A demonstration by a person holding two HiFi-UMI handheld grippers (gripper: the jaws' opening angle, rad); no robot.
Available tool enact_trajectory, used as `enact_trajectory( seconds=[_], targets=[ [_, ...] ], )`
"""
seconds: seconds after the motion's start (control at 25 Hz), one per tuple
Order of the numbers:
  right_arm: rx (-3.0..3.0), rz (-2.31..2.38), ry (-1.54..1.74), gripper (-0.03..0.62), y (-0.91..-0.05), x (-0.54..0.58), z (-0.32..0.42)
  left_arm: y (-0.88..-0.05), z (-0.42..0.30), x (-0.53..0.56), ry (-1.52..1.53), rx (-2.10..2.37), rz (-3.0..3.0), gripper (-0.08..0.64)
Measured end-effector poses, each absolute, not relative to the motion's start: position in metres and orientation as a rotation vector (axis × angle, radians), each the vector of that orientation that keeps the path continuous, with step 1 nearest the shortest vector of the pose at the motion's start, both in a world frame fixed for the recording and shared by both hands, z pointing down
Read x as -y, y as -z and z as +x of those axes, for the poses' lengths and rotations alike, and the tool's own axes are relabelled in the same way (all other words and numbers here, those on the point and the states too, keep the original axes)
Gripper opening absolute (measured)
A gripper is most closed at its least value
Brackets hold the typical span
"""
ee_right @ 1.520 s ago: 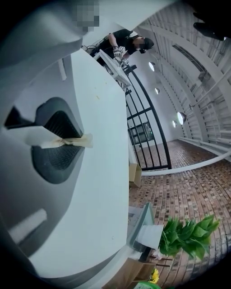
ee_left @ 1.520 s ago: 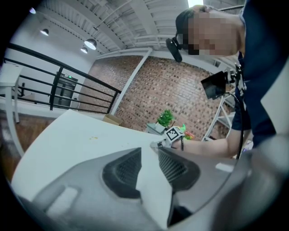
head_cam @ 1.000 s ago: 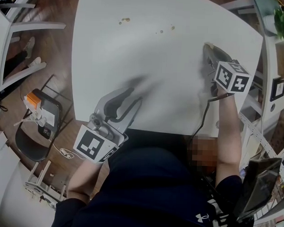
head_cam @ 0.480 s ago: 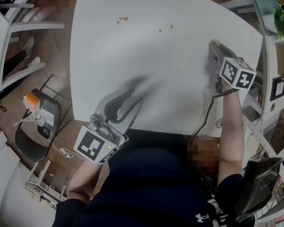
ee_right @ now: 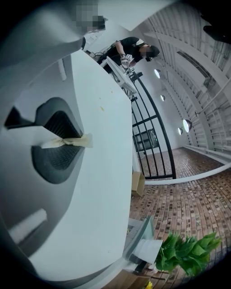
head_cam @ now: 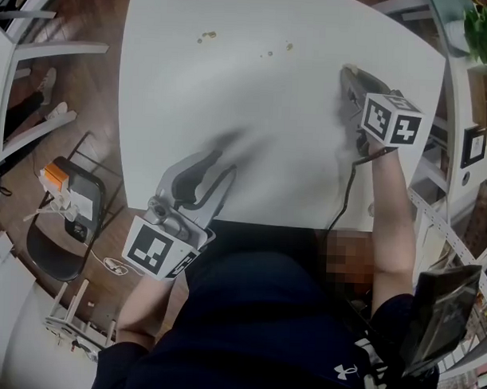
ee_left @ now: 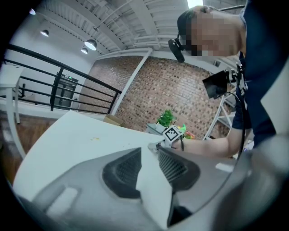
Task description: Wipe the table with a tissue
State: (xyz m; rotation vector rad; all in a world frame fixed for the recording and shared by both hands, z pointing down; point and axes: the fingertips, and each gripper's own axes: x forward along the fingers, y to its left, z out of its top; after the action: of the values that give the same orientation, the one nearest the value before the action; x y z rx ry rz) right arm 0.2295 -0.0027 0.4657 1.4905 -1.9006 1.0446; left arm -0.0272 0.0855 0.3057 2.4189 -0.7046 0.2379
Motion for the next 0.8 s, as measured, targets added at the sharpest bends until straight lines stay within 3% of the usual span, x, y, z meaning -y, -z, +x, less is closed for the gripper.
enact_trajectory(
  seconds=[0.8],
  targets=[
    [1.864, 1.525, -1.059, 0.034, -0.469, -0.013, 0.256, -0.297, -0.005, -0.096, -0.218, 0.675, 2.436, 0.118]
  ],
)
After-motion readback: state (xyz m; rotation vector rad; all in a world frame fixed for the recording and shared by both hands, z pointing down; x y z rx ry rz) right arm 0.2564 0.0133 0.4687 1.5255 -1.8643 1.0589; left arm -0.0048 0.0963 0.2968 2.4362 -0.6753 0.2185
